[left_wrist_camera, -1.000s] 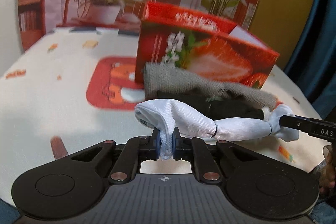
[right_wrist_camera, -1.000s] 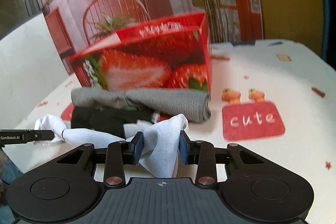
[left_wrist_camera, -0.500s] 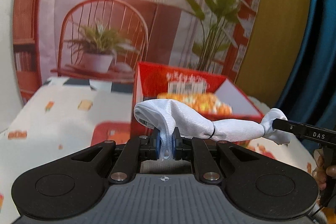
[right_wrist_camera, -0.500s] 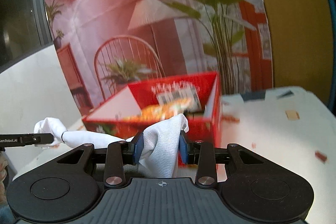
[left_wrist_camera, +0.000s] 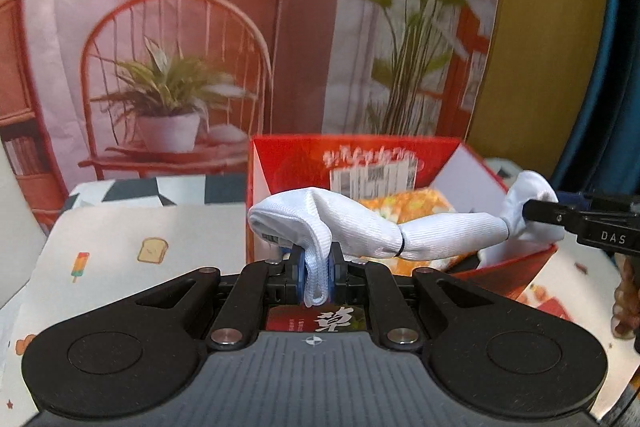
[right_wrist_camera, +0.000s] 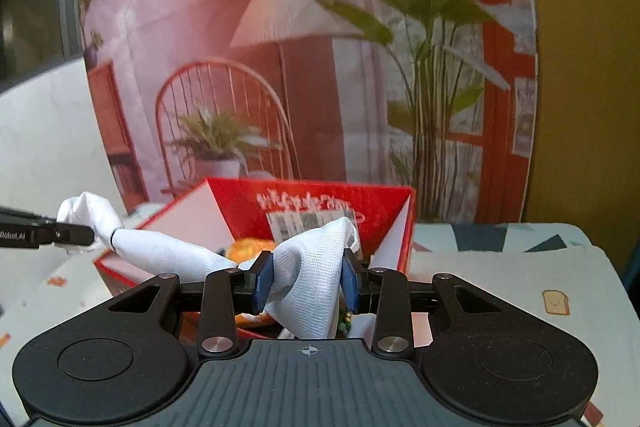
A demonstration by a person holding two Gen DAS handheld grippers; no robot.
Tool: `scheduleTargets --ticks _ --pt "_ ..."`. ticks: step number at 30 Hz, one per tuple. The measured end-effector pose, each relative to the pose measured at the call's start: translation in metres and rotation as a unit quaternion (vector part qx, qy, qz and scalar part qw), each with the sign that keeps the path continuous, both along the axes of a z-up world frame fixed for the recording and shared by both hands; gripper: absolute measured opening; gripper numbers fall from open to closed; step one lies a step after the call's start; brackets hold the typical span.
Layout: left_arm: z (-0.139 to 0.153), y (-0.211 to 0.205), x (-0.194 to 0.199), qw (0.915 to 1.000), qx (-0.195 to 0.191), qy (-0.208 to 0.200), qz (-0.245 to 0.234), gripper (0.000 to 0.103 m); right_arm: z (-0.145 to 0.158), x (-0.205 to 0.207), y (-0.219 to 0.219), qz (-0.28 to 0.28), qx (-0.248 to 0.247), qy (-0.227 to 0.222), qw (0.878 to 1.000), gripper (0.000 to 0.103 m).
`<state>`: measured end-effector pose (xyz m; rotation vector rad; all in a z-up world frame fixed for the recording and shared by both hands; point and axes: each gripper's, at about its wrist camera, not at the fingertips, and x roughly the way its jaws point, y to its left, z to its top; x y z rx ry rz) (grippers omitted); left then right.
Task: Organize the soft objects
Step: 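Lower the white cloth into the box and open both tools, then move both tools back down to the black glove beside the box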
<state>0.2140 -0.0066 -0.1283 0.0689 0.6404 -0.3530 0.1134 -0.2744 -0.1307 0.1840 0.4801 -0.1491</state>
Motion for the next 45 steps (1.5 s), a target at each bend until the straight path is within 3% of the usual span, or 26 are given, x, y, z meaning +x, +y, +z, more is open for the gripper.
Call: scheduleTargets --ticks 9,15,21,23,25,28,30,33,45 --pt "-0.020 -0.028 0.032 0.9955 0.076 0.038 -0.043 0.012 -0.020 0.037 0.014 0.037 -0.046 0.088 0.994 0.031" --pt "-0.031 -0.040 0.041 0.9924 0.089 0.066 -0.054 0.012 -0.026 0.058 0.020 0.041 -0.041 0.110 0.992 0.031" --pt "-0.036 -0.040 0.053 0.9932 0.065 0.085 -0.047 0.015 -0.032 0.065 0.020 0.037 -0.039 0.121 0.991 0.032" --pt "-0.036 -0.041 0.054 0.9934 0.067 0.081 -0.045 0.031 -0.033 0.064 0.019 0.035 -0.039 0.118 0.992 0.036" --pt "-0.034 -0.038 0.052 0.9948 0.058 0.072 -0.043 0.065 -0.033 0.060 0.018 0.033 -0.041 0.109 0.993 0.042" --pt "-0.029 -0.033 0.046 0.9972 0.035 0.052 -0.041 0.088 -0.029 0.052 0.023 0.042 -0.057 0.082 0.994 0.068" --pt "-0.024 -0.032 0.042 0.9982 0.030 0.038 -0.036 0.094 -0.025 0.048 0.028 0.039 -0.072 0.069 0.994 0.087" --pt "-0.018 -0.031 0.034 0.9990 0.027 0.021 -0.030 0.097 -0.021 0.044 0.035 0.037 -0.086 0.054 0.994 0.101" --pt "-0.015 -0.003 -0.028 0.9996 0.016 -0.022 0.004 0.103 -0.019 0.006 0.068 0.038 -0.103 -0.002 0.994 0.103"
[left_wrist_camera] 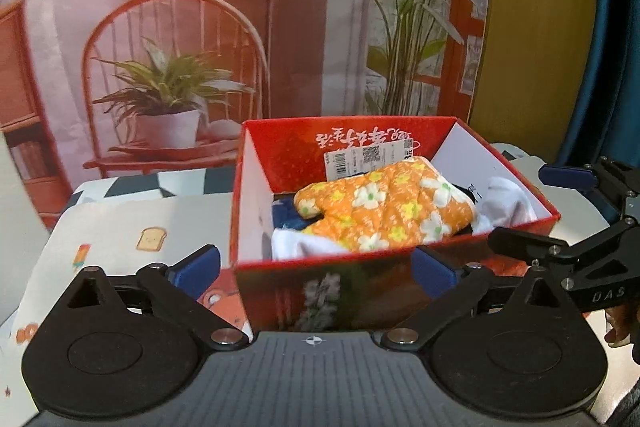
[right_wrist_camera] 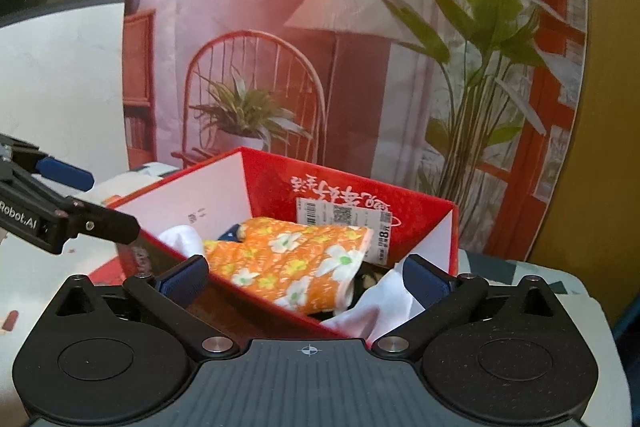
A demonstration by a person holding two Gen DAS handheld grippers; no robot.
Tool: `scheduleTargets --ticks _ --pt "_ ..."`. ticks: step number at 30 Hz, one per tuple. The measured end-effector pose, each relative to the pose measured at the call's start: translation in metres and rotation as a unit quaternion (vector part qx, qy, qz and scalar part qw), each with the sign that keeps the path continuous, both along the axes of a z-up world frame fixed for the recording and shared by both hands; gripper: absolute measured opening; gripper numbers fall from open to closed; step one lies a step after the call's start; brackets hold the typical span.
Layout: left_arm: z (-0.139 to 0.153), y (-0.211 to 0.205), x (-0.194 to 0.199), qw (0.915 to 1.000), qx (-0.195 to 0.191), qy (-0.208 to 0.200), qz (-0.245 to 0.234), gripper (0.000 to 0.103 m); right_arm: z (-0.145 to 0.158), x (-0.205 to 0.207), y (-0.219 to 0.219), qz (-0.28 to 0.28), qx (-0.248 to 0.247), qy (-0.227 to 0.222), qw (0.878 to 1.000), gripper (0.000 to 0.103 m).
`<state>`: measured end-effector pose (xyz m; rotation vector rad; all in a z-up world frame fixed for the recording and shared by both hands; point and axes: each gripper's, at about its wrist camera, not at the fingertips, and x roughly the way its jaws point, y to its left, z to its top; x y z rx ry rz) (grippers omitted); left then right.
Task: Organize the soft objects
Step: 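Move both tools back down to the black glove beside the box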
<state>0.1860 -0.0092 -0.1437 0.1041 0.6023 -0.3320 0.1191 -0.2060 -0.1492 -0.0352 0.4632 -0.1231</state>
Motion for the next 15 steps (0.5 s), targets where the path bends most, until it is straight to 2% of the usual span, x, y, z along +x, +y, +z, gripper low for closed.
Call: scheduleTargets --ticks 7,11,15 --pt "-0.018 0.016 -0.039 0.9997 -0.001 -0.013 0.019 0.103 -0.009 -0.035 0.014 -0.015 0.040 -0.031 0.999 0.103" --pt "-0.036 0.018 -0.052 0.9997 0.002 0.000 0.025 0.103 -0.023 -0.053 0.016 -0.031 0.073 -0.042 0.996 0.103" --pt "-0.054 0.020 -0.060 0.9990 0.006 0.008 0.044 0.103 -0.044 -0.064 0.022 -0.026 0.101 -0.023 0.994 0.103"
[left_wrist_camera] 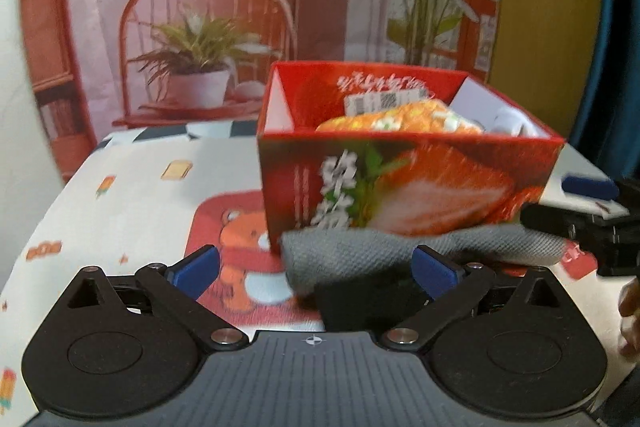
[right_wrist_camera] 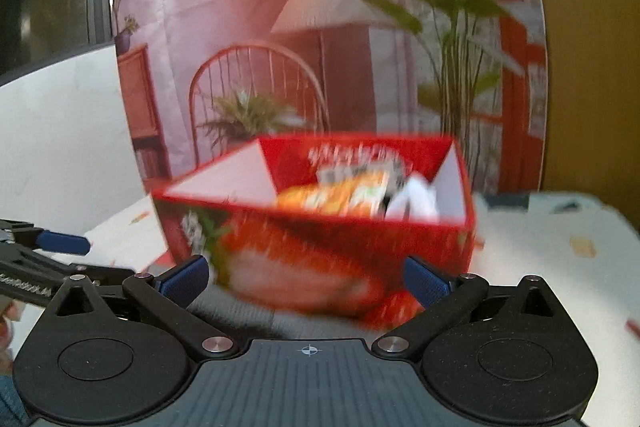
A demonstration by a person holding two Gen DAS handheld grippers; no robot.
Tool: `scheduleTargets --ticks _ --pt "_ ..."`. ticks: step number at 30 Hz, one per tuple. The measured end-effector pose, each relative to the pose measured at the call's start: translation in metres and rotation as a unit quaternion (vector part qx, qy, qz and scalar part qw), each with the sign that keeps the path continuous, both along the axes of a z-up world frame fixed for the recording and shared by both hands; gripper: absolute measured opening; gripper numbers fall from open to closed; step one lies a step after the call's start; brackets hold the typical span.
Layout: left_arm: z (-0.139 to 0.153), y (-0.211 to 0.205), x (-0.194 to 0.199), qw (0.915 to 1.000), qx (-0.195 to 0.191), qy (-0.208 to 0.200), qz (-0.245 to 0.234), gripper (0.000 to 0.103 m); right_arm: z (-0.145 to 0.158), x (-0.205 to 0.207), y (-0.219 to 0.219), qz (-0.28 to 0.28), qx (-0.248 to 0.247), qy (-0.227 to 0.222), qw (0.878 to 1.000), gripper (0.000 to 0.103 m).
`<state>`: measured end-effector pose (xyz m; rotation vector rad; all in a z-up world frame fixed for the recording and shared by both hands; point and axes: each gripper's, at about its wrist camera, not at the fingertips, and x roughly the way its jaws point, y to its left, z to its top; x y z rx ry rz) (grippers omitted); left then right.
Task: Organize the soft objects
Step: 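Move both tools back down to the black glove beside the box, then close the left tool on the black glove while the right tool grips its cuff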
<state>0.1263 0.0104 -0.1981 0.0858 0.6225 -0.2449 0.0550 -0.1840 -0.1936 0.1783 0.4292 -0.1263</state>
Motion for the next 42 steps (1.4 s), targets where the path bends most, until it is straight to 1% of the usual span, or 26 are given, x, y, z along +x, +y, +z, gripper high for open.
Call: scheduleTargets --ticks 1,4,6,11,15,17,19,22,26,28,29,31,32,34,35,37,42 --pt "-0.005 0.001 -0.001 1.0000 -0.002 0.004 0.004 0.103 -0.006 0.000 0.002 0.002 0.009 0.014 1.000 0.103" --pt "-0.019 0.003 -0.003 0.9996 -0.016 0.022 0.009 0.103 -0.025 -0.007 0.009 -0.002 0.024 0.017 1.000 0.103" --pt "-0.026 0.005 -0.004 0.9992 -0.024 0.032 0.008 0.103 -0.035 -0.009 0.014 0.000 0.026 0.030 0.999 0.103" --pt "-0.039 0.005 -0.006 0.9992 -0.013 0.033 0.016 0.103 -0.055 -0.008 0.023 0.013 0.027 0.063 0.998 0.103" --pt "-0.044 0.009 -0.007 0.9988 -0.028 0.037 0.015 0.103 -0.065 -0.005 0.023 -0.005 0.020 0.078 0.997 0.103" --pt "-0.048 0.009 -0.008 0.9985 -0.034 0.041 0.013 0.103 -0.068 -0.002 0.020 -0.015 0.025 0.084 0.996 0.103" --pt "-0.052 0.009 -0.009 0.9985 -0.030 0.044 0.013 0.103 -0.072 -0.001 0.017 -0.022 0.035 0.089 0.995 0.103" --pt "-0.055 0.008 -0.008 0.9988 -0.024 0.041 0.013 0.103 -0.075 0.000 0.015 -0.029 0.034 0.094 0.995 0.103" --pt "-0.054 0.011 -0.008 0.9988 -0.038 0.031 0.007 0.099 -0.080 0.003 0.010 -0.026 0.048 0.107 0.993 0.103" --pt "-0.053 0.011 -0.008 0.9986 -0.046 0.026 0.001 0.091 -0.081 0.004 0.008 -0.026 0.055 0.110 0.992 0.103" --pt "-0.053 0.012 -0.007 0.9984 -0.050 0.027 -0.002 0.089 -0.082 0.004 0.007 -0.026 0.057 0.111 0.992 0.103" --pt "-0.056 0.012 -0.004 0.9974 -0.062 0.036 -0.009 0.077 -0.083 0.004 0.008 -0.025 0.056 0.111 0.992 0.103" --pt "-0.058 0.012 -0.003 0.9966 -0.069 0.044 -0.012 0.073 -0.083 0.005 0.008 -0.025 0.054 0.112 0.992 0.103" --pt "-0.062 0.013 0.000 0.9945 -0.086 0.057 -0.021 0.057 -0.083 0.006 0.010 -0.025 0.049 0.114 0.992 0.103" --pt "-0.064 0.012 0.001 0.9938 -0.089 0.061 -0.026 0.051 -0.083 0.006 0.011 -0.026 0.047 0.115 0.992 0.103" --pt "-0.067 0.010 0.002 0.9935 -0.085 0.067 -0.035 0.026 -0.083 0.007 0.011 -0.025 0.044 0.116 0.992 0.103" --pt "-0.070 0.010 0.001 0.9943 -0.077 0.065 -0.036 0.021 -0.083 0.009 0.011 -0.025 0.041 0.118 0.992 0.103"
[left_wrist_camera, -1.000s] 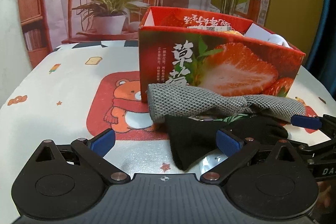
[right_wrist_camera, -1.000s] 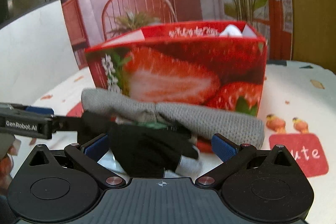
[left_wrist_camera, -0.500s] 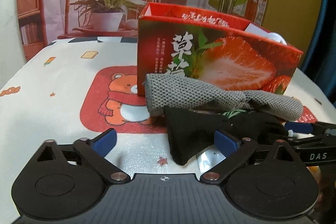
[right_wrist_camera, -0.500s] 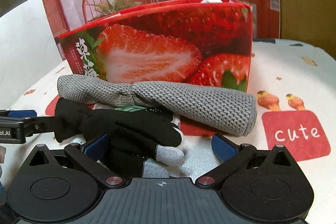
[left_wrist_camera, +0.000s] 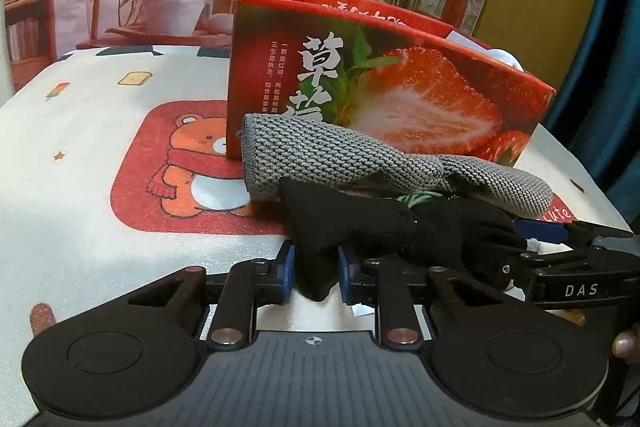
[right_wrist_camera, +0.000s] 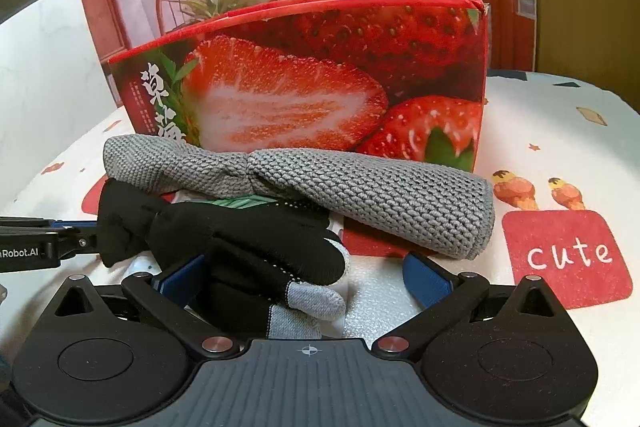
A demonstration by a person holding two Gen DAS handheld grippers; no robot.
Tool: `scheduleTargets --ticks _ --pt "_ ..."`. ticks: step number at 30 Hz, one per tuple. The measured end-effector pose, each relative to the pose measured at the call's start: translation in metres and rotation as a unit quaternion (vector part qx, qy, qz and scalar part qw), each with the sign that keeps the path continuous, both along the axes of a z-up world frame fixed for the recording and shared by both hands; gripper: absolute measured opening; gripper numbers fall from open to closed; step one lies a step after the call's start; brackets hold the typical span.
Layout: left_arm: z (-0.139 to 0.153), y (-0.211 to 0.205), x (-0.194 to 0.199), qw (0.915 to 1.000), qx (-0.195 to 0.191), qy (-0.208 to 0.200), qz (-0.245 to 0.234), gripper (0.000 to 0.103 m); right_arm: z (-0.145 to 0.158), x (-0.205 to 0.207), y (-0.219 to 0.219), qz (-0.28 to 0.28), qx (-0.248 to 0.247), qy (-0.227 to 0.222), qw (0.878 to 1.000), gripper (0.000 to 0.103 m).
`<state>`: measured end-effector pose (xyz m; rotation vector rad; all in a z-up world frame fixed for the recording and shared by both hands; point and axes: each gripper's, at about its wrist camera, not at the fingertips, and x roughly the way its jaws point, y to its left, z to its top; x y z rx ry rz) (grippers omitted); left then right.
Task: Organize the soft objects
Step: 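Close the left tool on the black glove while the right tool grips its cuff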
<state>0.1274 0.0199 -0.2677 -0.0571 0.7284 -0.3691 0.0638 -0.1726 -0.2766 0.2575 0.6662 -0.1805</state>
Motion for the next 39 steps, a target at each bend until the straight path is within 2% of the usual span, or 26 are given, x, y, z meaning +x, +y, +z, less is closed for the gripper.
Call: scheduleTargets --ticks 7,12,16,20,25,28,30,32,37,39 --pt "0.002 0.001 -0.003 1.0000 0.001 -0.001 -0.004 0.019 0.000 0.002 0.000 0.007 -0.004 0.006 1.000 0.103" --pt "0.002 0.000 -0.006 0.9999 0.004 0.000 -0.014 0.019 0.002 0.000 -0.003 0.023 0.022 -0.006 0.999 0.101" --pt "0.001 0.000 -0.007 0.9999 0.007 0.001 -0.014 0.019 0.008 -0.002 0.005 0.043 0.006 -0.015 0.999 0.083" --pt "0.001 0.001 -0.007 0.9999 0.006 0.004 -0.014 0.019 0.018 -0.003 0.009 0.039 -0.022 -0.030 0.999 0.079" --pt "0.000 0.002 -0.005 0.9999 0.005 0.006 -0.013 0.019 0.015 0.005 0.006 0.047 -0.019 -0.024 0.998 0.076" --pt "-0.001 0.001 -0.005 0.9999 0.007 0.006 -0.011 0.019 0.010 0.006 0.008 0.058 -0.014 -0.021 0.998 0.067" --pt "0.001 -0.001 -0.007 0.9998 0.013 0.003 -0.012 0.019 0.013 0.004 0.010 0.068 -0.011 -0.023 0.997 0.054" --pt "0.001 -0.003 -0.009 0.9998 0.016 0.001 -0.013 0.019 0.013 0.002 0.012 0.077 -0.005 -0.023 0.997 0.046" --pt "0.002 -0.003 -0.011 0.9998 0.017 0.001 -0.014 0.018 0.014 0.000 0.013 0.077 -0.001 -0.018 0.997 0.041" --pt "0.003 -0.003 -0.012 0.9997 0.018 0.000 -0.015 0.018 0.015 -0.001 0.014 0.075 0.004 -0.018 0.997 0.034"
